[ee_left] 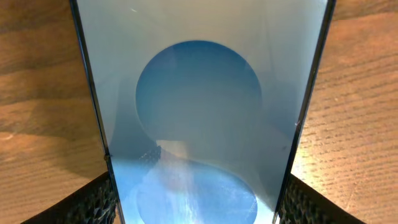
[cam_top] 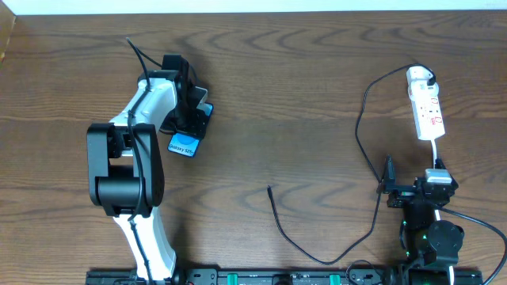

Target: Plug charger to phone and switch on socket

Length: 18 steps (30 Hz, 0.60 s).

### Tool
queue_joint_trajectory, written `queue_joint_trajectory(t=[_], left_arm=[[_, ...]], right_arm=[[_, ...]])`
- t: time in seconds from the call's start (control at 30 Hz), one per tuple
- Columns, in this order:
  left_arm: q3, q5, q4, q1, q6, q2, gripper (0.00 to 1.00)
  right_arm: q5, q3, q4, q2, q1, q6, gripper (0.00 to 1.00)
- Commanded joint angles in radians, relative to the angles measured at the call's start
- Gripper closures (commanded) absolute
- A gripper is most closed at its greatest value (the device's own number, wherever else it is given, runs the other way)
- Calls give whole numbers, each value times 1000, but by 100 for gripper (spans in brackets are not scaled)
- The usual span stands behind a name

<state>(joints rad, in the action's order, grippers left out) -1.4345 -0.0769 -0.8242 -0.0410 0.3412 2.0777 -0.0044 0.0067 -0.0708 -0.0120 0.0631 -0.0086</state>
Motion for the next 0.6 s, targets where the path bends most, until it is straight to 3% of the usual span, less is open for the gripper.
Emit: queue_joint_trajectory(t=[0.0,0.57], left_arm=[[2,-17,-8,4,2,-89,92],[2,-58,-54,4,-2,-182,93]], right_arm=[[-2,-1,-4,0,-5,-8,1],[-2,-1,-4,0,-5,-8,1]])
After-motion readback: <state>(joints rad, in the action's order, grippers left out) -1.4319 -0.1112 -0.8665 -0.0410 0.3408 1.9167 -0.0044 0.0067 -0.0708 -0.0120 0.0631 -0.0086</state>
